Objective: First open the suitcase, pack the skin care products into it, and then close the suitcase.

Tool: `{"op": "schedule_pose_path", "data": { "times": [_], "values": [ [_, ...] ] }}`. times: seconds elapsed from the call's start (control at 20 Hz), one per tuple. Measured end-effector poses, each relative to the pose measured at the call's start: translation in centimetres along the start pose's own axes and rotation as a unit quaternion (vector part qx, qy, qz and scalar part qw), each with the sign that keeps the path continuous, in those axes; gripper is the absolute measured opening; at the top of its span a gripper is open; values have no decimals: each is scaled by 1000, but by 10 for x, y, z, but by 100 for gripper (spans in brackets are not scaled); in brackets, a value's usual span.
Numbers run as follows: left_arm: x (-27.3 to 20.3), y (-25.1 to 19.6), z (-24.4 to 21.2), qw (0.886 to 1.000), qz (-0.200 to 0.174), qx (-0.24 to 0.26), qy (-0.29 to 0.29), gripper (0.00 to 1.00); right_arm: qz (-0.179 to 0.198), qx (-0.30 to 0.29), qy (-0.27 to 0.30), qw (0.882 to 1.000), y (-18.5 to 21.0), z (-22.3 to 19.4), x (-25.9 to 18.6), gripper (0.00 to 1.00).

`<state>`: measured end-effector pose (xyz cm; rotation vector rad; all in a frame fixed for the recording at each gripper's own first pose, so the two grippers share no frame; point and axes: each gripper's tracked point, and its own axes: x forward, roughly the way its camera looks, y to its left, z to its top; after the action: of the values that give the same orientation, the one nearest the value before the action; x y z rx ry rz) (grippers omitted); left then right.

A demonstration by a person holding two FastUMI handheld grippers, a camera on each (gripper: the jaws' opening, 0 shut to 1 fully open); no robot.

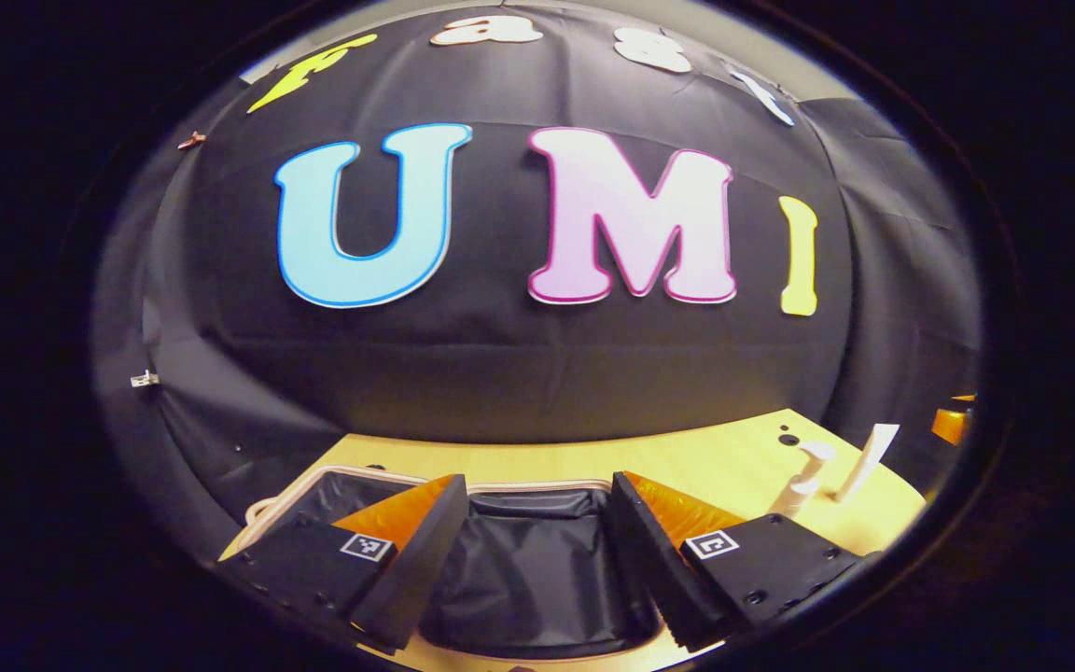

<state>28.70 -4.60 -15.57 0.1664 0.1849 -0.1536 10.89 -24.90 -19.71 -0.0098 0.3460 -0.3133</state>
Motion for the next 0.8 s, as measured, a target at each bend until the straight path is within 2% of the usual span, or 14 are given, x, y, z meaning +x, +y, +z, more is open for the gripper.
{"op": "schedule_pose_path", "data": {
  "times": [0.1, 0.2, 0.35, 0.45, 0.5, 0.55, 0.8],
  "values": [
    [-1, -62, -27, 998, -55, 15, 10, 98, 3, -4, 4, 1000, -9, -10, 19, 97],
    [5, -107, -53, 996, -87, 8, 33, 98, 5, -10, 6, 1000, -17, -18, 37, 97],
    [19, -161, -84, 993, -101, -25, 62, 98, 5, -5, 26, 1000, -28, -37, 57, 97],
    [29, -194, -100, 990, -116, -25, 72, 98, 8, -1, 39, 999, -32, -50, 65, 100],
    [35, -205, -110, 989, -124, -17, 78, 98, 10, -2, 47, 999, -34, -57, 67, 92],
    [43, -215, -120, 988, -128, -8, 87, 98, 12, -4, 52, 999, -35, -64, 69, 97],
    [94, -240, -141, 987, -128, -7, 99, 98, 24, -16, 74, 997, -42, -94, 71, 97]
  ]
}}
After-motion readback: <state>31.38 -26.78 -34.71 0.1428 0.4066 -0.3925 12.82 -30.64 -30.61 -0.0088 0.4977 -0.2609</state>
